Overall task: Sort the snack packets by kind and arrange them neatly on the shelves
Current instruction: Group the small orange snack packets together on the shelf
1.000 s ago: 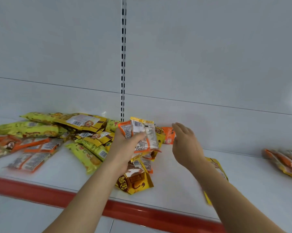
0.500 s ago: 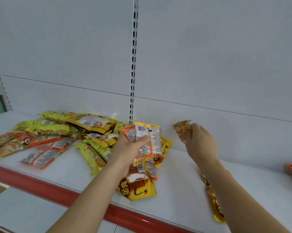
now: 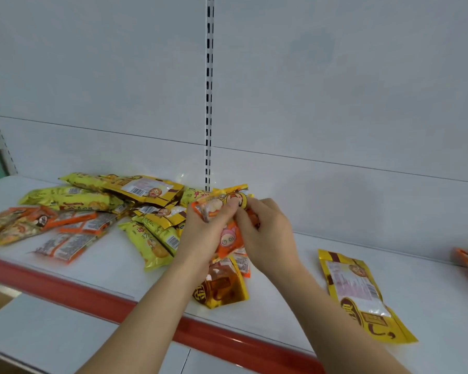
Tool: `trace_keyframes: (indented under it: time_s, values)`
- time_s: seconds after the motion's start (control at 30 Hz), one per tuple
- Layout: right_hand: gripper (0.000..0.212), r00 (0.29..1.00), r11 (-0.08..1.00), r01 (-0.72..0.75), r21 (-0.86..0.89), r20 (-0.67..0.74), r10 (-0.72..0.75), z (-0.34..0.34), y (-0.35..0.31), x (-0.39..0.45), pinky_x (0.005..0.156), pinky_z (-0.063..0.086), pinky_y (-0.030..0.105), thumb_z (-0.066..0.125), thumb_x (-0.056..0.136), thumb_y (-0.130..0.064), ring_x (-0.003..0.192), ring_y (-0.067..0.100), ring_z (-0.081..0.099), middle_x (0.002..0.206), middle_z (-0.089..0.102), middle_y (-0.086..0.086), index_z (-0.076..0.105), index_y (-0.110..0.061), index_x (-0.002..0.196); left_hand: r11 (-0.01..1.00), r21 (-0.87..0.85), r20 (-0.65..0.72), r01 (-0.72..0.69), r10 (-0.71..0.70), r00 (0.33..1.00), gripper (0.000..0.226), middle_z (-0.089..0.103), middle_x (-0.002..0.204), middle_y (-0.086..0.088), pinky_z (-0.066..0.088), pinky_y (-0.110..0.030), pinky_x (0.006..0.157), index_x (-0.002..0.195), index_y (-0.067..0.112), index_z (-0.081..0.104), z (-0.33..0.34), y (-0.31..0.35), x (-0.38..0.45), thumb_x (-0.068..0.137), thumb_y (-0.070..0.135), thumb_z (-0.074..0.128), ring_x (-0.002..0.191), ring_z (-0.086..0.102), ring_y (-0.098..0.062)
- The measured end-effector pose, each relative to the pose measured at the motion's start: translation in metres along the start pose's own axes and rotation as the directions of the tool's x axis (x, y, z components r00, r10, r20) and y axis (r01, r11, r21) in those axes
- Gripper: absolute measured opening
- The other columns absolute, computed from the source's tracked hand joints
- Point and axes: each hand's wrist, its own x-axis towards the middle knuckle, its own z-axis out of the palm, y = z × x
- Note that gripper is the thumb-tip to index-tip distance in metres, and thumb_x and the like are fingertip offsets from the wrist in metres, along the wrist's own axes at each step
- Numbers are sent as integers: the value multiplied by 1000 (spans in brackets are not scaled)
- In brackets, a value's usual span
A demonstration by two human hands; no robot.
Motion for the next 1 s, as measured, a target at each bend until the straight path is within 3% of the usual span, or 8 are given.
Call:
trace_keyframes:
  time_s: [0.1, 0.2, 0.27, 0.4, 0.53, 0.67, 0.87, 1.0]
  values:
    - [29, 978, 966, -204, 157, 67, 196, 2, -1, 2, 78, 48, 30, 42, 105, -31, 93, 14, 60, 96, 63, -2, 69, -21, 103, 1000, 3, -30, -29, 29, 999, 86, 74, 123, -2, 62, -52, 88, 137, 29, 51, -21, 11, 4, 67, 54, 93, 101, 77, -26]
    - [27, 931, 882, -237, -408, 164, 326, 5, 21, 0, 59, 39, 33, 42, 99, -22, 79, 28, 55, 75, 59, 3, 55, -13, 77, 999, -38, -9, 7, -7, 1000, 71, 76, 119, -6, 62, -54, 87, 137, 27, 51, -47, 19, 15, 78, 35, 90, 94, 79, -27]
    - [21, 867, 748, -167, -642, 266, 422, 15, 28, -6, 64, 42, 30, 46, 96, -22, 86, 28, 58, 88, 65, 6, 61, -16, 82, 999, -34, 16, 14, -14, 1000, 74, 76, 120, -6, 61, -57, 89, 139, 27, 50, -58, 21, 18, 78, 34, 91, 94, 79, -28]
    - [42, 831, 719, -278, -637, 215, 513, 26, 27, -8, 82, 48, 34, 50, 93, -55, 108, 28, 58, 116, 62, 6, 61, -24, 119, 1000, -16, 98, 9, -7, 995, 64, 77, 118, -6, 62, -56, 87, 134, 24, 55, -70, 15, 20, 80, 32, 88, 95, 79, -27]
    - [50, 809, 677, -385, -627, 124, 574, 31, 20, -13, 79, 49, 36, 49, 86, -68, 102, 28, 58, 104, 64, 5, 57, -24, 110, 999, -36, 134, 30, -25, 991, 66, 77, 117, -5, 61, -57, 90, 134, 24, 55, -81, 11, 22, 78, 35, 89, 96, 79, -27]
    - [28, 758, 681, -505, -530, 106, 644, 34, 4, -12, 59, 43, 29, 62, 90, -42, 68, 13, 53, 75, 57, -2, 60, -13, 91, 1000, 22, 212, 6, -11, 977, 62, 77, 116, -2, 63, -52, 88, 130, 26, 54, -81, 12, 17, 80, 39, 88, 94, 79, -24]
    - [35, 778, 666, -609, -430, -164, 606, 17, 0, -17, 81, 51, 35, 65, 91, -27, 103, 32, 64, 109, 71, 16, 67, -2, 116, 990, 128, 276, -64, 27, 961, 56, 76, 115, 2, 65, -41, 80, 130, 28, 52, -77, 12, 11, 85, 38, 84, 90, 79, -17]
    - [26, 852, 648, -519, -558, -282, 440, -18, -2, -15, 72, 35, 29, 57, 95, -22, 103, 31, 60, 117, 63, 11, 70, -15, 116, 981, 168, 294, -102, 49, 954, 54, 74, 114, 5, 65, -34, 74, 126, 31, 50, -69, 10, 10, 84, 39, 83, 86, 79, -15]
